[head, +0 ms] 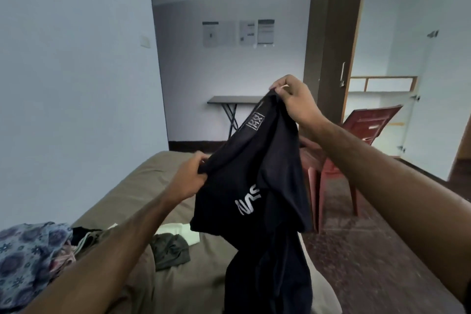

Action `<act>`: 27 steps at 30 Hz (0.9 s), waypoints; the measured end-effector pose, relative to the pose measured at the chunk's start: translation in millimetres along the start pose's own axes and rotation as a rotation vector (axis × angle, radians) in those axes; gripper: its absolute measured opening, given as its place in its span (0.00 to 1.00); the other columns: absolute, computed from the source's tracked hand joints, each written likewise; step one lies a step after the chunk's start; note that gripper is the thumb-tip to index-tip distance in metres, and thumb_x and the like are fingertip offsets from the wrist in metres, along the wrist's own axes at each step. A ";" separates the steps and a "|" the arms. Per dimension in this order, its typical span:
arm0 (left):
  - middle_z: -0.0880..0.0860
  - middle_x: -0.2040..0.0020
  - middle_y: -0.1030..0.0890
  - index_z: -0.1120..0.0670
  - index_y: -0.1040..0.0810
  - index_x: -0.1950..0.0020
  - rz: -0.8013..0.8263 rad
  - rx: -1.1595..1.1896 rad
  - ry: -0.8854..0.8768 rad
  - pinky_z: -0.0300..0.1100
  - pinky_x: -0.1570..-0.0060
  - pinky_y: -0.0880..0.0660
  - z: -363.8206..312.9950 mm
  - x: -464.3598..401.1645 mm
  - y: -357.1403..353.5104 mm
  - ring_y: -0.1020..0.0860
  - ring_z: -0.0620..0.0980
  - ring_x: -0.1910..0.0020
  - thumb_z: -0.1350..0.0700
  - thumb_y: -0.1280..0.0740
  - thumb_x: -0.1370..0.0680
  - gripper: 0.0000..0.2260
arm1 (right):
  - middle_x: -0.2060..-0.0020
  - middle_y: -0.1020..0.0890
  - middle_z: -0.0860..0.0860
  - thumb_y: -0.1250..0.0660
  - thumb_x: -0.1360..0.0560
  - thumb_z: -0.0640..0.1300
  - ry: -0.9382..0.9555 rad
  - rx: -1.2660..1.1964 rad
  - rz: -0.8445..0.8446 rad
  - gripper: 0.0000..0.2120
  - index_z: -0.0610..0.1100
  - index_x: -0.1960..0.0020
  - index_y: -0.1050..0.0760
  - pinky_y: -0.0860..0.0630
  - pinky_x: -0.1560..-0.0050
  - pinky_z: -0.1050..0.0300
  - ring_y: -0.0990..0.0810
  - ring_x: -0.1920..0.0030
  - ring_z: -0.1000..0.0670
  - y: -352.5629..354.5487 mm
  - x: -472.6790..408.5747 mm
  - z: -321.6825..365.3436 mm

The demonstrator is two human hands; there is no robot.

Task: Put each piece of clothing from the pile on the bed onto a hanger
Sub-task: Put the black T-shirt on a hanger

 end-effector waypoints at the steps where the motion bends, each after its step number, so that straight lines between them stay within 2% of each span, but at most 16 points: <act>1: 0.50 0.51 0.19 0.53 0.26 0.46 -0.057 0.075 -0.036 0.42 0.50 0.25 -9.7 -0.9 14.6 0.19 0.49 0.50 0.72 0.36 0.28 0.17 | 0.60 0.19 0.48 0.40 0.18 0.37 0.048 0.131 0.019 0.07 0.49 0.47 0.27 0.26 0.54 0.55 0.23 0.61 0.53 10.0 0.5 3.2; 3: 0.51 0.48 0.21 0.49 0.29 0.46 -0.122 0.205 -0.120 0.39 0.48 0.26 -39.0 -6.0 47.9 0.20 0.51 0.49 0.72 0.36 0.27 0.18 | 0.56 0.20 0.47 0.42 0.20 0.35 0.197 0.423 0.138 0.14 0.51 0.41 0.32 0.24 0.51 0.49 0.22 0.57 0.49 18.4 6.1 8.4; 5: 0.52 0.45 0.20 0.48 0.31 0.45 -0.080 0.271 -0.224 0.42 0.49 0.26 -72.5 -11.1 74.8 0.20 0.50 0.47 0.71 0.38 0.27 0.20 | 0.45 0.24 0.49 0.44 0.21 0.36 0.335 0.700 0.299 0.20 0.55 0.34 0.35 0.25 0.48 0.45 0.22 0.49 0.45 16.1 18.3 12.0; 9: 0.52 0.41 0.18 0.47 0.31 0.44 0.065 0.256 -0.256 0.49 0.58 0.32 -107.0 -23.3 110.3 0.21 0.55 0.45 0.79 0.50 0.34 0.32 | 0.44 0.33 0.51 0.46 0.15 0.53 0.659 0.861 0.435 0.23 0.61 0.22 0.45 0.27 0.56 0.55 0.30 0.52 0.54 15.6 35.0 35.4; 11: 0.50 0.40 0.20 0.46 0.30 0.42 0.068 0.170 -0.317 0.48 0.57 0.30 -114.8 -25.0 121.4 0.21 0.54 0.49 0.80 0.49 0.34 0.34 | 0.46 0.34 0.51 0.48 0.15 0.53 0.858 1.014 0.502 0.25 0.64 0.20 0.50 0.32 0.62 0.60 0.36 0.56 0.57 13.7 40.3 46.8; 12: 0.49 0.38 0.22 0.45 0.30 0.40 0.038 0.026 -0.406 0.50 0.55 0.26 -117.9 -24.7 125.7 0.21 0.54 0.50 0.80 0.47 0.32 0.34 | 0.47 0.34 0.51 0.48 0.15 0.51 0.933 1.100 0.552 0.26 0.66 0.21 0.51 0.35 0.64 0.60 0.38 0.57 0.56 12.8 41.0 47.7; 14: 0.48 0.31 0.28 0.42 0.30 0.33 -0.020 -0.558 -0.744 0.51 0.51 0.23 -131.0 -17.5 124.9 0.22 0.51 0.48 0.75 0.42 0.29 0.35 | 0.48 0.34 0.50 0.48 0.17 0.47 1.009 1.266 0.650 0.27 0.65 0.21 0.47 0.35 0.65 0.58 0.34 0.56 0.53 11.1 39.1 40.9; 15: 0.50 0.27 0.31 0.42 0.31 0.30 -0.014 -0.869 -0.942 0.51 0.50 0.23 -134.2 -13.3 117.4 0.23 0.52 0.46 0.72 0.42 0.28 0.33 | 0.47 0.34 0.49 0.49 0.19 0.47 1.020 1.337 0.687 0.26 0.63 0.23 0.44 0.33 0.66 0.56 0.31 0.53 0.51 11.7 36.5 34.8; 16: 0.52 0.25 0.33 0.44 0.32 0.28 0.044 -1.073 -1.074 0.51 0.50 0.24 -132.1 -12.9 108.9 0.24 0.54 0.45 0.69 0.44 0.26 0.31 | 0.46 0.33 0.49 0.50 0.21 0.49 1.015 1.377 0.716 0.23 0.59 0.26 0.40 0.32 0.67 0.55 0.28 0.50 0.49 13.0 33.4 27.3; 18: 0.53 0.24 0.35 0.44 0.34 0.27 0.183 -1.234 -1.048 0.49 0.51 0.25 -126.1 -23.1 95.9 0.25 0.54 0.47 0.68 0.41 0.27 0.31 | 0.45 0.31 0.48 0.49 0.22 0.52 0.936 1.380 0.736 0.17 0.55 0.34 0.37 0.35 0.67 0.56 0.25 0.49 0.48 17.0 24.2 12.4; 20: 0.48 0.26 0.35 0.42 0.35 0.30 0.257 -1.244 -0.867 0.42 0.51 0.29 -119.7 -39.8 90.7 0.25 0.50 0.48 0.67 0.35 0.32 0.34 | 0.45 0.28 0.49 0.45 0.20 0.56 0.795 1.347 0.749 0.15 0.52 0.36 0.33 0.33 0.61 0.55 0.24 0.48 0.47 23.2 9.3 -2.0; 21: 0.46 0.29 0.34 0.41 0.34 0.33 0.291 -1.248 -0.778 0.40 0.51 0.31 -114.9 -46.6 89.9 0.25 0.48 0.48 0.66 0.35 0.31 0.32 | 0.46 0.26 0.49 0.42 0.20 0.59 0.722 1.337 0.751 0.17 0.51 0.36 0.30 0.31 0.56 0.54 0.23 0.46 0.46 26.7 0.7 -7.9; 23: 0.43 0.40 0.29 0.41 0.32 0.40 0.291 -1.291 -0.663 0.41 0.52 0.34 -113.2 -58.4 91.1 0.25 0.46 0.48 0.59 0.39 0.25 0.18 | 0.46 0.23 0.50 0.41 0.21 0.63 0.616 1.359 0.699 0.19 0.52 0.38 0.27 0.28 0.47 0.51 0.22 0.43 0.46 34.6 -18.8 -16.3; 24: 0.43 0.47 0.30 0.41 0.30 0.44 0.254 -1.366 -0.641 0.42 0.53 0.35 -113.0 -66.7 92.1 0.24 0.46 0.49 0.53 0.42 0.22 0.09 | 0.47 0.21 0.51 0.42 0.21 0.64 0.566 1.383 0.647 0.19 0.52 0.40 0.26 0.29 0.46 0.50 0.21 0.43 0.47 40.1 -28.9 -18.1; 25: 0.43 0.51 0.31 0.42 0.29 0.47 0.205 -1.428 -0.599 0.44 0.53 0.36 -115.4 -74.9 96.3 0.25 0.45 0.50 0.46 0.45 0.19 0.06 | 0.46 0.19 0.51 0.42 0.21 0.65 0.508 1.410 0.583 0.19 0.53 0.40 0.26 0.31 0.46 0.50 0.20 0.42 0.47 47.2 -39.6 -18.3; 27: 0.42 0.55 0.30 0.42 0.28 0.53 0.151 -1.484 -0.557 0.46 0.51 0.34 -121.2 -90.8 102.3 0.25 0.44 0.53 0.32 0.51 0.20 0.19 | 0.45 0.18 0.51 0.43 0.20 0.64 0.396 1.434 0.420 0.19 0.54 0.39 0.24 0.31 0.44 0.47 0.20 0.42 0.46 62.9 -59.6 -12.0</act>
Point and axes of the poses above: each hand's wrist, its own x-axis away from the middle knuckle, its own y-axis out of the back of the hand, z = x × y, the point moved 6 cm from there along -x, towards the middle knuckle
